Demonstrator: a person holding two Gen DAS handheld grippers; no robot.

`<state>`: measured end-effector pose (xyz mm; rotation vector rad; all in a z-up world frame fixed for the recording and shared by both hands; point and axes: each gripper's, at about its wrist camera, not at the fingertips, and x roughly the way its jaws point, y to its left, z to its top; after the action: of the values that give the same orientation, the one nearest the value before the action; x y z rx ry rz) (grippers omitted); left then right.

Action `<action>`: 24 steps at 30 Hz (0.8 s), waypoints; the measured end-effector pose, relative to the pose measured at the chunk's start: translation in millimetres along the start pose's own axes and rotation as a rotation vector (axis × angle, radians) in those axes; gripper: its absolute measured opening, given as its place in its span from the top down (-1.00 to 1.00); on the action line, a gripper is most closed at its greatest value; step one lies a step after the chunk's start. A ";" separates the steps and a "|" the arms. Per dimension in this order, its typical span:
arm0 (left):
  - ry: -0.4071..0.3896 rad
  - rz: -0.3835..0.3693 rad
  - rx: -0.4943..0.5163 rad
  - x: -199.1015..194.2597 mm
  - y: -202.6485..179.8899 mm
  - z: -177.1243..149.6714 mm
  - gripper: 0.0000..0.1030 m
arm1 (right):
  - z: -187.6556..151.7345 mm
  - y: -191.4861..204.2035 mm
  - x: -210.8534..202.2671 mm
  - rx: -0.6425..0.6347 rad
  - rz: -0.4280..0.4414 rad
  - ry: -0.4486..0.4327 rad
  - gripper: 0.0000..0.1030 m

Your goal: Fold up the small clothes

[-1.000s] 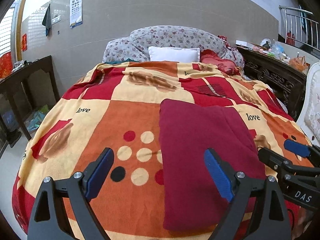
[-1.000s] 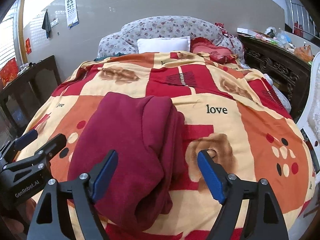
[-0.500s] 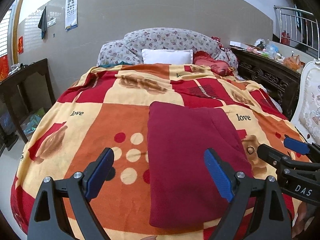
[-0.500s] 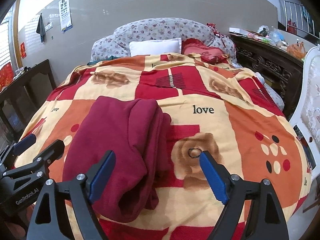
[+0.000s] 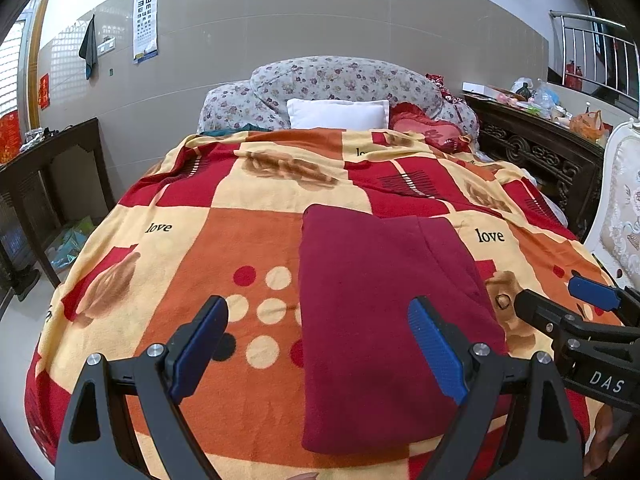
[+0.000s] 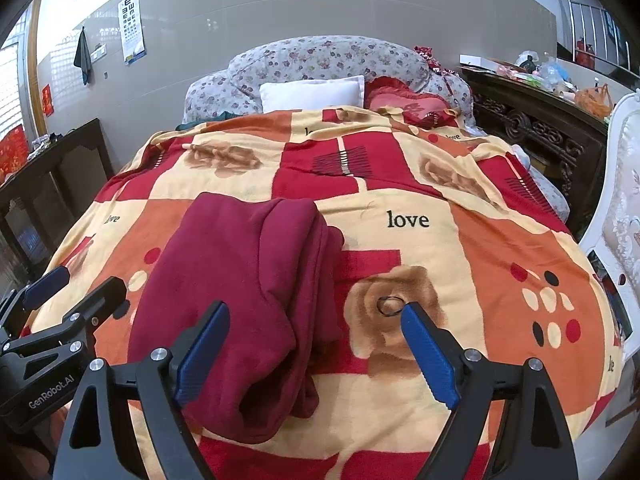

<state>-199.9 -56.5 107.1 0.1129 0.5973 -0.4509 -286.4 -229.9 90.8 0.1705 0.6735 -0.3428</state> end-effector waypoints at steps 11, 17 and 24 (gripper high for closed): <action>0.001 0.006 -0.003 0.0 3.3 -1.4 -0.77 | -2.0 2.9 4.1 -0.005 0.005 0.011 -0.76; 0.002 0.006 0.000 0.2 4.3 -1.8 -0.77 | -1.9 4.8 6.4 -0.004 0.003 0.019 -0.76; 0.004 0.006 -0.001 0.9 5.3 -2.0 -0.77 | -2.3 5.3 9.1 -0.001 0.007 0.026 -0.76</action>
<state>-197.9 -51.6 104.8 0.1145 0.6007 -0.4446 -279.2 -226.8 83.5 0.1766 0.6991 -0.3338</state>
